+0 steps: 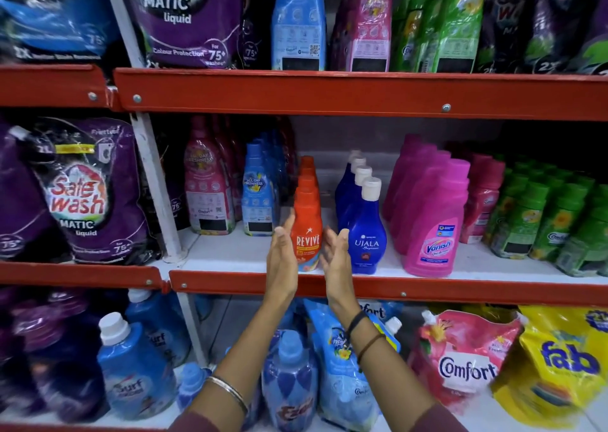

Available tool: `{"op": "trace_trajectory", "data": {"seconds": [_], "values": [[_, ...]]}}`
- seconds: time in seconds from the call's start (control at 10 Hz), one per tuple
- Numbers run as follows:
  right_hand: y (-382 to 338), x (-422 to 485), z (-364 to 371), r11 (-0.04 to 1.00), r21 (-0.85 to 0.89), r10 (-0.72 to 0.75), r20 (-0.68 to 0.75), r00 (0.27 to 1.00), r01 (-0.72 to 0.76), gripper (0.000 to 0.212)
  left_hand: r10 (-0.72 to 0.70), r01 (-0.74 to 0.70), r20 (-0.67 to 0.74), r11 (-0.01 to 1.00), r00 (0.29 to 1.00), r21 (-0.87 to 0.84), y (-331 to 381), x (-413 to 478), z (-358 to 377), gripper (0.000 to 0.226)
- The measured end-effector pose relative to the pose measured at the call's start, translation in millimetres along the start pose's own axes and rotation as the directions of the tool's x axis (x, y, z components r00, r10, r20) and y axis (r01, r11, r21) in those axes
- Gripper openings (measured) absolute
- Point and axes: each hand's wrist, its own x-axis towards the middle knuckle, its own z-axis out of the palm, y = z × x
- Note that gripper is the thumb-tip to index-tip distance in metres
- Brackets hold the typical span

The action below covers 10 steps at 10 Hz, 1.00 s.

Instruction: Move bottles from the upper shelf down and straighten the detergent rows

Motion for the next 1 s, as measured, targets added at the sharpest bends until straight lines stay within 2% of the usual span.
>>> {"op": "trace_trajectory", "data": {"seconds": [0.2, 0.5, 0.6, 0.8, 0.9, 1.0], "values": [[0.5, 0.2, -0.6, 1.000, 0.000, 0.022, -0.015, 1.000, -0.022, 0.082, -0.025, 0.025, 0.012, 1.000, 1.000, -0.002, 1.5, -0.5, -5.7, 0.060], [3.6, -2.3, 2.0, 0.997, -0.080, 0.010, -0.107, 0.994, -0.019, 0.092, -0.026, 0.025, 0.049, 1.000, 0.998, 0.018, 4.8, -0.8, -8.1, 0.068], [2.4, -3.8, 1.4, 0.994, -0.109, 0.009, -0.114, 0.993, -0.022, 0.095, -0.045, 0.045, 0.059, 0.999, 0.997, 0.013, 7.1, -2.3, -7.7, 0.072], [-3.5, -6.3, 0.2, 0.992, -0.116, 0.040, -0.091, 0.995, -0.050, 0.090, -0.028, 0.027, 0.043, 0.999, 0.999, 0.037, 7.0, -3.8, -7.1, 0.066], [-9.1, -19.1, -5.1, 0.993, -0.113, -0.035, -0.106, 0.994, 0.023, 0.069, 0.089, -0.085, -0.057, 0.994, 0.994, 0.067, 13.3, -6.6, -3.1, 0.059], [-8.2, -52.3, -26.2, 0.988, -0.107, -0.132, -0.163, 0.978, 0.116, 0.054, 0.379, -0.348, -0.147, 0.916, 0.914, 0.201, 36.1, -1.4, -0.5, 0.049]]}}
